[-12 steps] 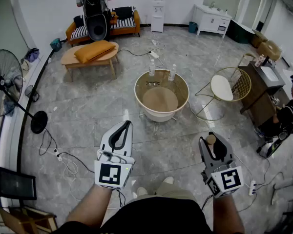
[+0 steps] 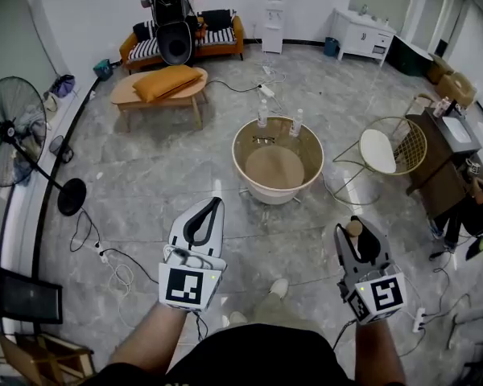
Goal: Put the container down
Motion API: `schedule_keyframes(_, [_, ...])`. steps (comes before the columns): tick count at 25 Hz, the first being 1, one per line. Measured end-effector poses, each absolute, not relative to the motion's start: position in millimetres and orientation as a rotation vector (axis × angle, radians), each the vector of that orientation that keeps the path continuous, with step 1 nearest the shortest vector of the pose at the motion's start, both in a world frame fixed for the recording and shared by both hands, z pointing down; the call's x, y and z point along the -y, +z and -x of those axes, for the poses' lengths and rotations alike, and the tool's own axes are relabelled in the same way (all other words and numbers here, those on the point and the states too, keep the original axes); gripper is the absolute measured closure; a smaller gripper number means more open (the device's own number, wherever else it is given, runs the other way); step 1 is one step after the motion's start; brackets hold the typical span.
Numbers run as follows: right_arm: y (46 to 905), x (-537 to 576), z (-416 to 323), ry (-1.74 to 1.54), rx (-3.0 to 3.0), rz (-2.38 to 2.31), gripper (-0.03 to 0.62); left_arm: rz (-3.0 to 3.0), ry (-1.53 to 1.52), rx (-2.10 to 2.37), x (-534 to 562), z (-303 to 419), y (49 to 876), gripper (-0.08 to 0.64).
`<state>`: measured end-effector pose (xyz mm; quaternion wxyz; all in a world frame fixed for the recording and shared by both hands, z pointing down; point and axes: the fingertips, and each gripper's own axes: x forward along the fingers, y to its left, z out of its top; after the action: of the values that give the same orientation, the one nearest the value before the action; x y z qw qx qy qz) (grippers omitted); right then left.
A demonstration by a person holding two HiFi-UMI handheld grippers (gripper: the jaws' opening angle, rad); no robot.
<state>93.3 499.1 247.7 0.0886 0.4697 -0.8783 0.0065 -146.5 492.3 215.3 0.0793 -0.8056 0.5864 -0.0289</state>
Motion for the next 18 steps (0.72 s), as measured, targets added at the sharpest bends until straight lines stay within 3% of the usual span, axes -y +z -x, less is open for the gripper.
schedule_keyframes(18, [265.1,-397.7,-102.6,0.043,2.652,-1.295,0.44,2.376,-0.106,-1.833,-409.6,136.7,234.8,0.545])
